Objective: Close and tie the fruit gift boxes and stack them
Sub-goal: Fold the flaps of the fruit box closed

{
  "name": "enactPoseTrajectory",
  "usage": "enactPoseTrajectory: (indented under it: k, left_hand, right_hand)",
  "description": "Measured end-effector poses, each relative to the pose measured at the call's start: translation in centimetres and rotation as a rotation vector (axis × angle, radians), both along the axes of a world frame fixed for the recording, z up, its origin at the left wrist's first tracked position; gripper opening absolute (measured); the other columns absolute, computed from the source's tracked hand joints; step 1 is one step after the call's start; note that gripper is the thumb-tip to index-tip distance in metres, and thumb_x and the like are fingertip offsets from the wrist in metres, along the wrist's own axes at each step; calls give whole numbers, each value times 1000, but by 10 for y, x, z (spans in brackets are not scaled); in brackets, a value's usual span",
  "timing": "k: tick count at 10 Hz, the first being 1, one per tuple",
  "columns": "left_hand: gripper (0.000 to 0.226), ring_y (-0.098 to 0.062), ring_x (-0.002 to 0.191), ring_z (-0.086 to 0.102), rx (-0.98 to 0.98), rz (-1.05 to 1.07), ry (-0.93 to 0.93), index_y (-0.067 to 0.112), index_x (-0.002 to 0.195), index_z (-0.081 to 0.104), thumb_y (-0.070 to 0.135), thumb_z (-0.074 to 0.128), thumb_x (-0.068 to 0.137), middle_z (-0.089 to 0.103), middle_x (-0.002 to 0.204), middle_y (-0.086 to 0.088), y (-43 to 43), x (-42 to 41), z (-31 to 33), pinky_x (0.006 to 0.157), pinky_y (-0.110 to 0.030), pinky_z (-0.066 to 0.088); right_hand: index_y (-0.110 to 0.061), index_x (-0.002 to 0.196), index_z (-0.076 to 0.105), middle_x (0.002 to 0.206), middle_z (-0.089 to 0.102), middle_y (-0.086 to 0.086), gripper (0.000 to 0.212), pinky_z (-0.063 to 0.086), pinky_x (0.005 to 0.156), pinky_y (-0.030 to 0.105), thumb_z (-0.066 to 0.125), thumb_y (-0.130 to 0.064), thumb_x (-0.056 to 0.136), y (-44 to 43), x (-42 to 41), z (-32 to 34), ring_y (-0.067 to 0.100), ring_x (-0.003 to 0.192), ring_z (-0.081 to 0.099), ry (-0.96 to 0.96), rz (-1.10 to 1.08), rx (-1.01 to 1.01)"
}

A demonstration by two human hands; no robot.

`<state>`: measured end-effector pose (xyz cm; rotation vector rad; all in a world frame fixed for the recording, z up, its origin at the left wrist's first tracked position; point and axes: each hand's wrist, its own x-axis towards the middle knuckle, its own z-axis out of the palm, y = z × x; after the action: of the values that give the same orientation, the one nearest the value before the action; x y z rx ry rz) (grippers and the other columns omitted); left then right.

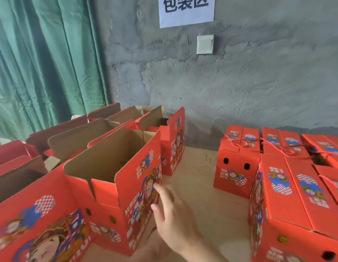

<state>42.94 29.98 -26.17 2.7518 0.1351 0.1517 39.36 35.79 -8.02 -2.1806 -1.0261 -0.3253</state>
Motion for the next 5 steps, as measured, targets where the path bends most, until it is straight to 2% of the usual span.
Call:
enactPoseTrajectory:
  k: [1, 2, 3, 4, 5]
  left_hand:
    - [25, -29, 106, 55, 290, -32, -51, 4, 118, 56, 7, 47, 95, 55, 117, -11, 100, -84, -8, 92, -36, 42]
    - [18, -25, 93, 57, -31, 146, -255, 2, 105, 61, -2, 53, 89, 57, 102, -8, 156, -116, 34, 82, -30, 44]
    - [12, -11, 70, 51, -237, 340, -738, 3, 81, 64, -8, 60, 79, 54, 80, 1, 235, -139, 165, 65, -18, 37]
    - [42, -31, 97, 50, -255, 424, -807, -2, 106, 60, -26, 52, 73, 51, 104, -11, 266, -150, 211, 84, -39, 43]
    - [83, -32, 135, 19, -224, 366, -573, 4, 144, 30, -25, 41, 67, 23, 145, -14, 276, -164, 230, 113, -44, 22]
  right_hand:
    - [-20, 140, 33, 145, 41, 2, 51, 54, 66, 31, 49, -22, 92, 46, -32, 33, 23, 93, 61, -326, 185, 77]
    - [-21, 146, 13, 153, 25, 9, 73, 47, 68, 40, 57, -8, 90, 88, -38, 64, 34, 93, 58, -218, 79, -255]
    - [-10, 136, 34, 128, 47, 14, 52, 44, 75, 41, 60, -9, 90, 104, -38, 74, 38, 107, 58, -139, -74, -484]
    - [-3, 115, 55, 116, 56, 17, 31, 48, 81, 43, 50, 7, 86, 106, -41, 87, 38, 106, 59, -70, -157, -511]
    - [1, 104, 63, 109, 62, 18, 20, 50, 81, 40, 50, 4, 89, 92, -38, 91, 37, 103, 61, 16, -228, -495]
